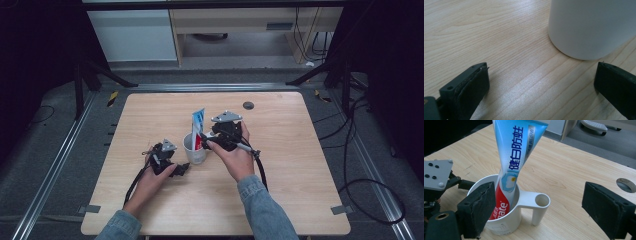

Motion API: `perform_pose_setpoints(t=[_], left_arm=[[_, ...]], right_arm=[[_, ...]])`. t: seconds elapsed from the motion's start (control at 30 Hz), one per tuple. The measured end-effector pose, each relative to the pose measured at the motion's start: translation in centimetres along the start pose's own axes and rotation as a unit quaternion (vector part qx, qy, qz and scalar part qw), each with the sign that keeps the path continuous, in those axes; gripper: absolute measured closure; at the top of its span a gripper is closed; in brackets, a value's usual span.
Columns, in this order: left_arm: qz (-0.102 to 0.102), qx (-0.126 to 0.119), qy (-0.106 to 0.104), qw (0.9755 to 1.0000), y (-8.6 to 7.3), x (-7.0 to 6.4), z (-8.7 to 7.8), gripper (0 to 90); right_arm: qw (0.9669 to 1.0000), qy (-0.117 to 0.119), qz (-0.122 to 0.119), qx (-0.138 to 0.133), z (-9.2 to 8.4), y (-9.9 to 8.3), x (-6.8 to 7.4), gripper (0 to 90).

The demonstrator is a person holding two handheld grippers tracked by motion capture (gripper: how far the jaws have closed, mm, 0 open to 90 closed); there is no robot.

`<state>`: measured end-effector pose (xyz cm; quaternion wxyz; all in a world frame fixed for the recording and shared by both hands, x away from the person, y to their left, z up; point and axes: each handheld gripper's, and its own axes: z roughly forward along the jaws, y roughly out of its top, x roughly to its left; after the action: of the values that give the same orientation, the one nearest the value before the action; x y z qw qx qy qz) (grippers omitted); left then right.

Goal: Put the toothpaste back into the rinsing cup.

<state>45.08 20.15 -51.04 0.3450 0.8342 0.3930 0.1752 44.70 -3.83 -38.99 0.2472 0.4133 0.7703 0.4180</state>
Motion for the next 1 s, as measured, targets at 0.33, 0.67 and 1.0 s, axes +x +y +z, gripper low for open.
perform_pose_setpoints(t=[0.33, 0.67, 1.0], left_arm=[[0.0, 0.0, 0.0, 1.0, 0.0, 0.0, 0.0, 0.0], [0.001, 0.002, 0.0, 1.0, 0.0, 0.0, 0.0, 0.0], [0.002, 0.003, -0.001, 1.0, 0.0, 0.0, -0.1, 0.0]], right_arm=[[0.9999, -0.001, 0.004, 0.014, -0.4, -1.0, -1.2, 12.0], [0.9996, -0.017, 0.011, 0.023, -1.3, -1.9, -2.9, 11.7], [0.9986, -0.036, 0.019, 0.034, -2.7, -3.2, -5.1, 12.1]])
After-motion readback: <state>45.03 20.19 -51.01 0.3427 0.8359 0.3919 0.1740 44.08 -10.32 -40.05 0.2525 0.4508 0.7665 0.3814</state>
